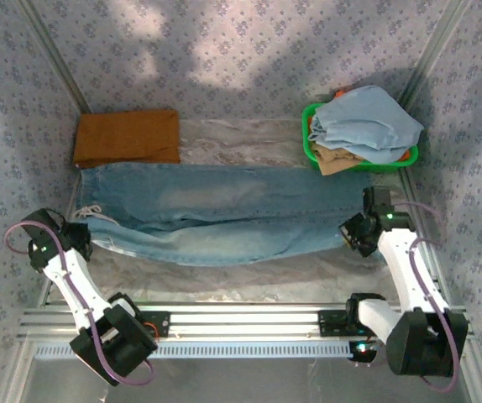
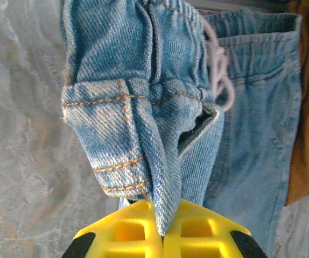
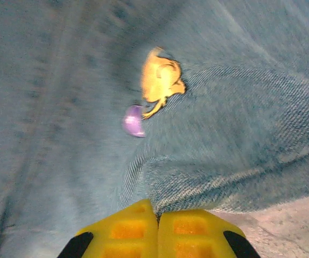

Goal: Fold and stack the trousers

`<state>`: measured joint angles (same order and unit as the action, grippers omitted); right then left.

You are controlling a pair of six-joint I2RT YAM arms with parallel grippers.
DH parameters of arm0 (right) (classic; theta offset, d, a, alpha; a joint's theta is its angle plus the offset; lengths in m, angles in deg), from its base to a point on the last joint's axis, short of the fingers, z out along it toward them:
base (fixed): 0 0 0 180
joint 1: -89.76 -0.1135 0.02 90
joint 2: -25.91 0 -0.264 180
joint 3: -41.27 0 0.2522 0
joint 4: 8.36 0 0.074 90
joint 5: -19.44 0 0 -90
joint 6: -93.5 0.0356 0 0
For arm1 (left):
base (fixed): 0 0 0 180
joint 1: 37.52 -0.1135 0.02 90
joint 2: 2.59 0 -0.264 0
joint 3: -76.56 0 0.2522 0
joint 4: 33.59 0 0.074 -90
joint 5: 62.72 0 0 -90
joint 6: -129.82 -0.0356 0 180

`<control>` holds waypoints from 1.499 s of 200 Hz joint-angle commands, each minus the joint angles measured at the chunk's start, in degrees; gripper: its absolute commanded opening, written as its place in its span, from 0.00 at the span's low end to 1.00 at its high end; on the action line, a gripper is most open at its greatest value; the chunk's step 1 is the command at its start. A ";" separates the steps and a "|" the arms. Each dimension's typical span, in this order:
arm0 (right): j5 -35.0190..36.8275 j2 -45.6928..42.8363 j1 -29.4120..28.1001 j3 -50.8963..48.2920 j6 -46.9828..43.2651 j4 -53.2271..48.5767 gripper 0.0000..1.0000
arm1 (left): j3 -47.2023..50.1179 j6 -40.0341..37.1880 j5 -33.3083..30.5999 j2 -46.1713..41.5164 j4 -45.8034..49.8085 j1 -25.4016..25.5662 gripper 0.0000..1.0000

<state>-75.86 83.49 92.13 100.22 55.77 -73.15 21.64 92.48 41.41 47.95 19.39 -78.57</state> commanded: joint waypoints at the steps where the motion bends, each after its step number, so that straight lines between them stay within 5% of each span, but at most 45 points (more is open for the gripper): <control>1: 4.68 -2.74 0.18 6.01 -5.41 -4.48 0.00 | -6.59 1.93 1.87 -0.91 -1.39 0.75 0.00; 118: 7.23 -19.48 3.43 13.41 -10.98 -17.51 0.00 | -21.19 -1.08 0.79 -4.80 8.10 -1.04 0.00; 174: 7.11 -22.76 3.50 13.80 -12.58 -19.16 0.00 | -35.04 -7.67 -10.61 -1.66 15.32 3.46 0.00; 210: 5.98 -16.35 3.51 12.62 -13.75 -10.05 0.00 | -36.33 -8.19 -6.75 5.45 9.42 4.87 0.00; 300: 8.36 15.90 0.28 22.65 -19.67 5.14 0.00 | -37.52 -6.70 -10.06 20.90 -3.38 5.19 0.00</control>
<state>-75.75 94.94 92.31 119.76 38.94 -72.64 -13.55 85.92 37.57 66.59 28.07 -72.26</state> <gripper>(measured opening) 0.065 0.063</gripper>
